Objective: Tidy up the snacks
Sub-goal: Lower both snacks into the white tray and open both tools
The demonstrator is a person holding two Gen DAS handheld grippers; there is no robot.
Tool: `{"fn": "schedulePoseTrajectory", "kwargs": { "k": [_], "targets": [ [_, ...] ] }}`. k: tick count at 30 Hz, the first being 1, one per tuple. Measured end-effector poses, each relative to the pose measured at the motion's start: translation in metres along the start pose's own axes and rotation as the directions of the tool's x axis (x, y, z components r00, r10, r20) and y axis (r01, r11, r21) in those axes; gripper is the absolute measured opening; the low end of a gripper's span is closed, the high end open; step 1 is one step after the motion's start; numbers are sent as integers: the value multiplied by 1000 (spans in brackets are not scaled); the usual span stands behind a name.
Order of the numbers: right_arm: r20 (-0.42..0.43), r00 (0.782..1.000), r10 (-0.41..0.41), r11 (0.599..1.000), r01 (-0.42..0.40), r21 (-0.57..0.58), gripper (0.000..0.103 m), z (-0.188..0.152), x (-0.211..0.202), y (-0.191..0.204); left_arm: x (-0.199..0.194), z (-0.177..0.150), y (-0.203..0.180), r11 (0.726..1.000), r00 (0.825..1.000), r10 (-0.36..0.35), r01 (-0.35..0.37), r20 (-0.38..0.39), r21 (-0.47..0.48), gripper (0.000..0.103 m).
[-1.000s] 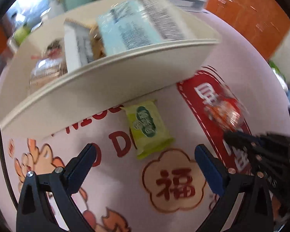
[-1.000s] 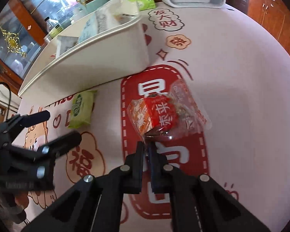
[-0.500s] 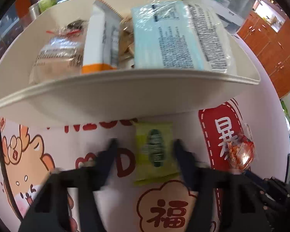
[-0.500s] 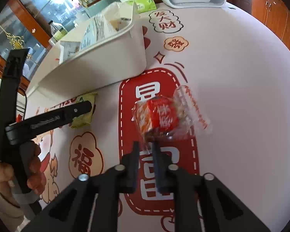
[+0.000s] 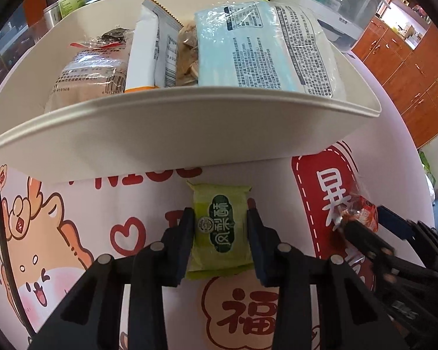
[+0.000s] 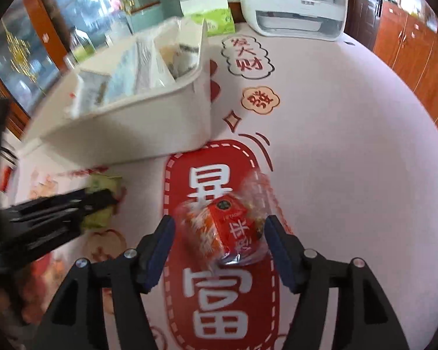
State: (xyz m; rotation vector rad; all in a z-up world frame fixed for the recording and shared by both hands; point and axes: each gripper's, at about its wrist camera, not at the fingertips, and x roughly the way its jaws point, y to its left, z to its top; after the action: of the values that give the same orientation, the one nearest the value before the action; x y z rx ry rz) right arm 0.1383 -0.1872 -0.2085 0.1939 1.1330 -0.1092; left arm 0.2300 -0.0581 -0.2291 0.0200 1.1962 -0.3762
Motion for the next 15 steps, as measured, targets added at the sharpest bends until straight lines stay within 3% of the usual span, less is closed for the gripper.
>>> {"fn": "schedulePoseTrajectory", "kwargs": {
  "k": [8, 11, 15],
  "targets": [
    [10, 993, -118, 983, 119, -140, 66, -5, 10, 19, -11, -16, 4, 1000, 1000, -13, 13, 4, -10, 34],
    [35, 988, -151, 974, 155, -165, 55, -9, 9, 19, -14, -17, 6, 1000, 1000, -13, 13, 6, -17, 34],
    [57, 989, -136, 980, 143, -141, 53, -11, 3, 14, -25, -24, 12, 1000, 1000, -15, 15, 19, -11, 34]
  ]
}}
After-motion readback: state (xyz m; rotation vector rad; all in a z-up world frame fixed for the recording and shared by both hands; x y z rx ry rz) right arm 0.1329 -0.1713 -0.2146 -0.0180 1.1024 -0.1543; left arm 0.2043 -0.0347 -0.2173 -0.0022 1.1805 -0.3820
